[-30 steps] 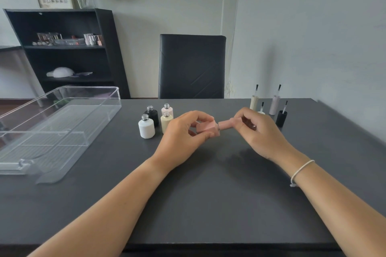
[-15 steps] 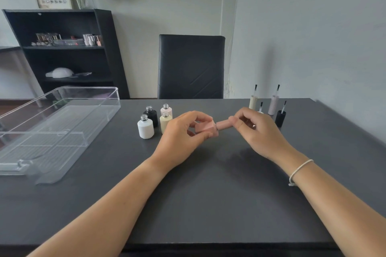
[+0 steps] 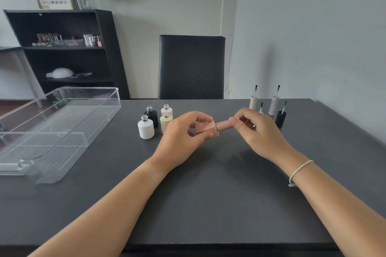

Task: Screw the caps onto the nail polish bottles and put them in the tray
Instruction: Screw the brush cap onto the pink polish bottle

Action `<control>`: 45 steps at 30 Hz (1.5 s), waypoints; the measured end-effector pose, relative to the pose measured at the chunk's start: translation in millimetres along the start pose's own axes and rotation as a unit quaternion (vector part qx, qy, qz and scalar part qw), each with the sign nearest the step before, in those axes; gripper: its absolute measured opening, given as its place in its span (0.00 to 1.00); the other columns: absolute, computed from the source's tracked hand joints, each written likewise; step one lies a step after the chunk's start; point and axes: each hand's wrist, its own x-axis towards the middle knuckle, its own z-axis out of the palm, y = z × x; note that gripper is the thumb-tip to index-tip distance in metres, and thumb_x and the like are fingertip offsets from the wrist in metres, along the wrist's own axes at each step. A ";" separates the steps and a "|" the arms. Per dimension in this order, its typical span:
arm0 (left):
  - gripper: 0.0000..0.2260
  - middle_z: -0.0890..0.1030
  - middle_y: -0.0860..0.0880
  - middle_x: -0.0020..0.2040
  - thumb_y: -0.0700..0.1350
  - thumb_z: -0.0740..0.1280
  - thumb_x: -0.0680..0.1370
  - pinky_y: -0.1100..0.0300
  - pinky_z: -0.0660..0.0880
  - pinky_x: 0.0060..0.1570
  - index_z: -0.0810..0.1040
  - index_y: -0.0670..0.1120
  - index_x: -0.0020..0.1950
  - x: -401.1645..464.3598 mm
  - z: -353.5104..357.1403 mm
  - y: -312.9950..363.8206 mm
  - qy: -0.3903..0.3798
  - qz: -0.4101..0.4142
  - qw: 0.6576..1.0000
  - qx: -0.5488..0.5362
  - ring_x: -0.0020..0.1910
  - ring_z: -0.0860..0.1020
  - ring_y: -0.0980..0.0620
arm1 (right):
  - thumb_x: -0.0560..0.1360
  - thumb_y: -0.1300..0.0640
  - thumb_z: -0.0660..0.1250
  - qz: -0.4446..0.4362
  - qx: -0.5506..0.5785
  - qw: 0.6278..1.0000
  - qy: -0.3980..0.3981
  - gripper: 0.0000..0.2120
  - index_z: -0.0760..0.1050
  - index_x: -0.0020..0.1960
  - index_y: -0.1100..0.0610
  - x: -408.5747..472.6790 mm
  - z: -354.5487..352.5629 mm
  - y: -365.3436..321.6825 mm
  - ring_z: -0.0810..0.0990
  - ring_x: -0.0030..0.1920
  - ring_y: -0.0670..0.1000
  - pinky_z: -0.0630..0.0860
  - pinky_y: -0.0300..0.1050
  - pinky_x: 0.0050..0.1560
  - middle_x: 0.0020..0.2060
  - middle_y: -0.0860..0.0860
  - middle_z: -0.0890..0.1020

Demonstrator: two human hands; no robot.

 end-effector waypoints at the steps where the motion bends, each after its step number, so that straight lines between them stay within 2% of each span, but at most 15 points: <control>1: 0.10 0.80 0.58 0.45 0.43 0.73 0.70 0.63 0.76 0.43 0.78 0.54 0.48 -0.2 0.0 0.0 0.000 0.001 1.000 0.000 0.44 0.76 0.58 | 0.75 0.48 0.61 0.008 -0.003 1.000 0.001 0.13 0.74 0.38 0.55 0.1 0.2 0.2 0.65 0.28 0.45 0.63 0.35 0.30 0.26 0.47 0.68; 3: 0.11 0.80 0.59 0.45 0.42 0.73 0.70 0.64 0.75 0.43 0.77 0.55 0.47 0.0 -0.2 0.1 0.001 0.000 1.000 0.000 0.44 0.76 0.59 | 0.74 0.42 0.59 0.015 0.001 1.000 0.000 0.16 0.75 0.38 0.53 0.1 0.5 0.4 0.65 0.27 0.45 0.62 0.35 0.30 0.25 0.47 0.68; 5: 0.11 0.79 0.60 0.45 0.42 0.73 0.70 0.64 0.75 0.43 0.77 0.57 0.47 0.4 -0.5 0.1 0.002 -0.001 1.000 0.001 0.44 0.75 0.59 | 0.73 0.40 0.60 0.009 0.012 1.000 -0.001 0.15 0.74 0.40 0.52 -0.3 0.0 0.4 0.66 0.28 0.45 0.63 0.34 0.31 0.28 0.46 0.70; 9: 0.11 0.80 0.59 0.45 0.42 0.73 0.70 0.64 0.76 0.43 0.77 0.55 0.48 0.8 -0.6 -0.2 0.004 -0.003 1.000 0.000 0.45 0.76 0.59 | 0.75 0.55 0.64 -0.012 0.013 1.000 -0.013 0.01 0.73 0.46 0.52 -0.6 -0.4 1.9 0.66 0.30 0.45 0.66 0.32 0.33 0.34 0.45 0.72; 10: 0.11 0.80 0.59 0.45 0.42 0.73 0.70 0.63 0.76 0.44 0.78 0.54 0.48 0.8 -0.6 -0.2 0.004 -0.003 1.000 0.000 0.45 0.76 0.58 | 0.75 0.57 0.64 -0.015 0.012 1.000 -0.015 0.01 0.72 0.45 0.52 -0.9 -0.1 2.1 0.66 0.30 0.45 0.66 0.32 0.33 0.34 0.45 0.72; 13: 0.11 0.80 0.59 0.45 0.42 0.73 0.70 0.62 0.76 0.44 0.78 0.53 0.49 0.4 -0.5 -0.4 0.002 -0.002 1.000 0.002 0.46 0.77 0.57 | 0.76 0.57 0.63 -0.016 0.006 1.000 -0.013 0.02 0.73 0.44 0.54 -1.5 0.1 1.5 0.67 0.30 0.47 0.65 0.34 0.33 0.32 0.45 0.73; 18: 0.11 0.80 0.59 0.46 0.42 0.73 0.70 0.61 0.76 0.45 0.78 0.54 0.49 0.0 -0.9 -0.2 0.001 0.000 1.000 0.002 0.46 0.77 0.57 | 0.76 0.50 0.62 0.005 0.000 1.000 -0.002 0.10 0.74 0.39 0.55 -0.5 0.6 1.4 0.66 0.29 0.45 0.63 0.34 0.32 0.28 0.46 0.71; 23: 0.11 0.80 0.59 0.46 0.42 0.73 0.70 0.62 0.76 0.44 0.77 0.55 0.48 0.7 -0.7 0.2 0.004 -0.002 1.000 -0.001 0.45 0.76 0.59 | 0.74 0.49 0.63 -0.012 0.020 1.000 -0.006 0.06 0.73 0.44 0.51 -1.6 -0.6 0.9 0.68 0.30 0.45 0.66 0.32 0.33 0.35 0.47 0.74; 26: 0.11 0.79 0.60 0.46 0.42 0.73 0.70 0.61 0.77 0.44 0.77 0.56 0.47 0.1 -0.7 0.8 0.004 -0.003 1.000 -0.004 0.45 0.76 0.58 | 0.75 0.55 0.63 -0.018 0.024 0.999 -0.010 0.00 0.72 0.45 0.51 -2.0 -1.0 1.8 0.67 0.29 0.49 0.66 0.33 0.32 0.36 0.46 0.74; 28: 0.11 0.80 0.59 0.46 0.43 0.73 0.70 0.60 0.77 0.45 0.77 0.56 0.47 -0.3 -1.1 0.9 0.002 -0.002 1.000 -0.003 0.45 0.76 0.58 | 0.75 0.57 0.63 -0.019 0.017 1.000 -0.009 0.02 0.72 0.44 0.52 -2.2 -0.7 2.4 0.67 0.30 0.51 0.66 0.34 0.32 0.35 0.45 0.74; 31: 0.11 0.80 0.58 0.46 0.42 0.73 0.70 0.60 0.77 0.45 0.77 0.55 0.48 -0.7 -0.6 0.8 0.001 -0.002 1.000 -0.001 0.45 0.76 0.58 | 0.76 0.56 0.63 -0.018 0.006 1.000 -0.003 0.04 0.73 0.42 0.53 -1.8 -0.9 1.5 0.69 0.32 0.52 0.66 0.33 0.33 0.32 0.45 0.73; 34: 0.11 0.80 0.59 0.46 0.42 0.73 0.70 0.60 0.77 0.45 0.78 0.54 0.48 -0.5 0.0 1.2 0.002 -0.002 1.000 -0.002 0.45 0.76 0.58 | 0.76 0.52 0.62 -0.009 -0.001 1.000 0.004 0.08 0.74 0.39 0.53 -1.2 -0.7 1.7 0.68 0.30 0.47 0.65 0.33 0.33 0.29 0.47 0.73; 38: 0.11 0.79 0.59 0.45 0.42 0.73 0.70 0.63 0.76 0.44 0.77 0.54 0.48 -1.0 -0.5 1.9 0.003 -0.001 1.000 -0.003 0.45 0.76 0.59 | 0.74 0.45 0.60 -0.007 0.003 1.000 0.001 0.10 0.73 0.42 0.50 -1.1 -0.4 1.4 0.69 0.31 0.44 0.67 0.32 0.33 0.32 0.47 0.74; 41: 0.11 0.79 0.60 0.45 0.42 0.73 0.70 0.64 0.76 0.44 0.77 0.55 0.48 -1.0 -0.4 3.0 0.004 -0.001 1.000 -0.002 0.45 0.75 0.60 | 0.75 0.53 0.63 -0.019 0.009 1.000 -0.002 0.01 0.72 0.45 0.49 -1.7 -1.0 1.9 0.69 0.31 0.45 0.68 0.32 0.33 0.36 0.45 0.74; 45: 0.11 0.79 0.60 0.45 0.43 0.73 0.70 0.63 0.76 0.44 0.77 0.56 0.47 -1.3 -0.7 3.2 0.002 -0.001 1.000 -0.001 0.44 0.76 0.59 | 0.75 0.57 0.63 -0.027 0.007 1.000 -0.003 0.02 0.72 0.44 0.50 -2.2 -0.5 1.0 0.69 0.33 0.55 0.66 0.36 0.32 0.35 0.44 0.74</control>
